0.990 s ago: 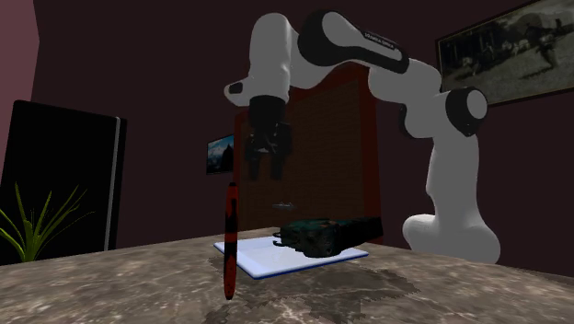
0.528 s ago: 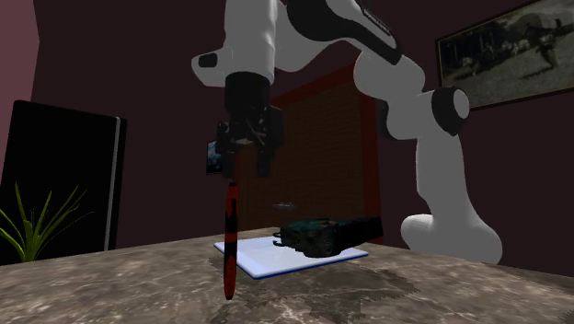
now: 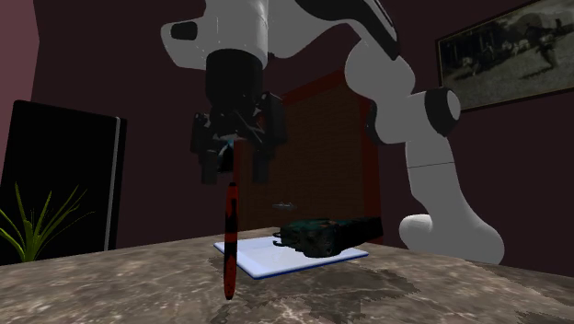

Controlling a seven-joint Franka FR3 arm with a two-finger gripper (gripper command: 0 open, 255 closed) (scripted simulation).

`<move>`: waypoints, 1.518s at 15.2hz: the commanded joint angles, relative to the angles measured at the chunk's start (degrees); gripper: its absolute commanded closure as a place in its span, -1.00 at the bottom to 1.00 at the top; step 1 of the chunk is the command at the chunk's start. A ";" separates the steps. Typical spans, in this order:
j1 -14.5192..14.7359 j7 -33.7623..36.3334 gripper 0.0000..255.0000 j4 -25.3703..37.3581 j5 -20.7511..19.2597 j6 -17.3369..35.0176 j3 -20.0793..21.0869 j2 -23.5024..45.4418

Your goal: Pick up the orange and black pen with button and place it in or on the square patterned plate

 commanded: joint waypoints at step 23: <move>-0.13 -0.10 1.00 -4.35 0.28 3.72 -0.01 -0.69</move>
